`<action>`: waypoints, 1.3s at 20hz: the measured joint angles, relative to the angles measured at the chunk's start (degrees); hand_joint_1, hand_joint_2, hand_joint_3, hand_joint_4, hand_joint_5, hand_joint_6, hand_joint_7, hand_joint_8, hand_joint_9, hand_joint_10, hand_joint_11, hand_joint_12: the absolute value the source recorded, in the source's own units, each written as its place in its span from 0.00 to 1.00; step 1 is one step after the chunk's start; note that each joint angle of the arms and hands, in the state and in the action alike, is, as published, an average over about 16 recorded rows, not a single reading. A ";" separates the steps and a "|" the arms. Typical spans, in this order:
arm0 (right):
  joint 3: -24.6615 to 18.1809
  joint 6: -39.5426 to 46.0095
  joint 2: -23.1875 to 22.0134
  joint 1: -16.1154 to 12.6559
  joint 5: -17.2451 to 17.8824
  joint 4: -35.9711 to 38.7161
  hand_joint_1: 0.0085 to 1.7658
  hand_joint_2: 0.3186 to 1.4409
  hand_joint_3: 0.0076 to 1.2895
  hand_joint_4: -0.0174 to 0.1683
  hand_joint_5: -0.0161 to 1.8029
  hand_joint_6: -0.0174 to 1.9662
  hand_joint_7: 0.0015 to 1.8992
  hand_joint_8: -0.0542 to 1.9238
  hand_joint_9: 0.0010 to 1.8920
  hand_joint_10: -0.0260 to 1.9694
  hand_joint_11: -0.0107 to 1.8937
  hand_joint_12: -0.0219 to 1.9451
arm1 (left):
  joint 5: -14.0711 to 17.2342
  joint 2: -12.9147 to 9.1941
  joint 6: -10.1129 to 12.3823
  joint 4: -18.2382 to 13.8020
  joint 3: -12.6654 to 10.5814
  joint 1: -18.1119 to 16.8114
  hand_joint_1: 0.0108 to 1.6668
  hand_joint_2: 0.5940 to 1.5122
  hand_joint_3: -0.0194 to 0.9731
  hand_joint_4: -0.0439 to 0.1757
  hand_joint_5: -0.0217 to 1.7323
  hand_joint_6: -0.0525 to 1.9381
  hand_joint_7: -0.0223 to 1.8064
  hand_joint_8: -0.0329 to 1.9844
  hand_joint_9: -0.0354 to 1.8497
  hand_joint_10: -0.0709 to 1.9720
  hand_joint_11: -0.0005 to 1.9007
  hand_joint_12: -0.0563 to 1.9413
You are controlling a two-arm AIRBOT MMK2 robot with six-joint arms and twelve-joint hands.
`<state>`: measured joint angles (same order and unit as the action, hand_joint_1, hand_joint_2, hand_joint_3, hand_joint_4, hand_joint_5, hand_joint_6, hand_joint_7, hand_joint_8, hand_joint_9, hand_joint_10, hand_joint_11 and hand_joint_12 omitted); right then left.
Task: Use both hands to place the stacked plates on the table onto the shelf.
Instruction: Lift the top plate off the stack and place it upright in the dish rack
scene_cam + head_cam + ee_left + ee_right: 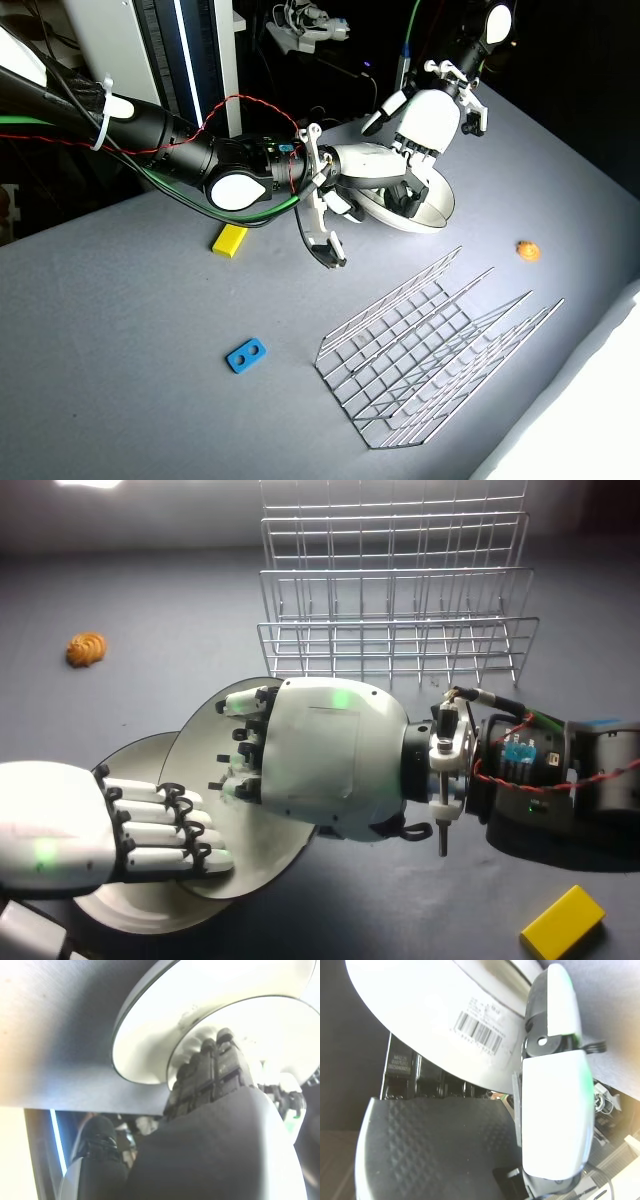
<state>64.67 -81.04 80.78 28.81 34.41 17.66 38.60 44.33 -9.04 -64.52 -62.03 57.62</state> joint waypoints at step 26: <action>-15.66 2.76 -15.60 -8.12 -0.01 -5.89 0.68 0.58 0.00 0.18 0.55 0.49 0.59 0.42 0.61 0.13 0.33 0.69 | 0.14 -8.29 -0.08 7.34 -8.73 -7.98 0.00 0.65 0.02 0.21 0.05 0.04 0.05 0.02 0.03 0.04 0.01 0.03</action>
<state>49.01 -78.28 65.18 20.69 34.40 11.77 38.75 36.04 -9.13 -57.19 -70.76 49.63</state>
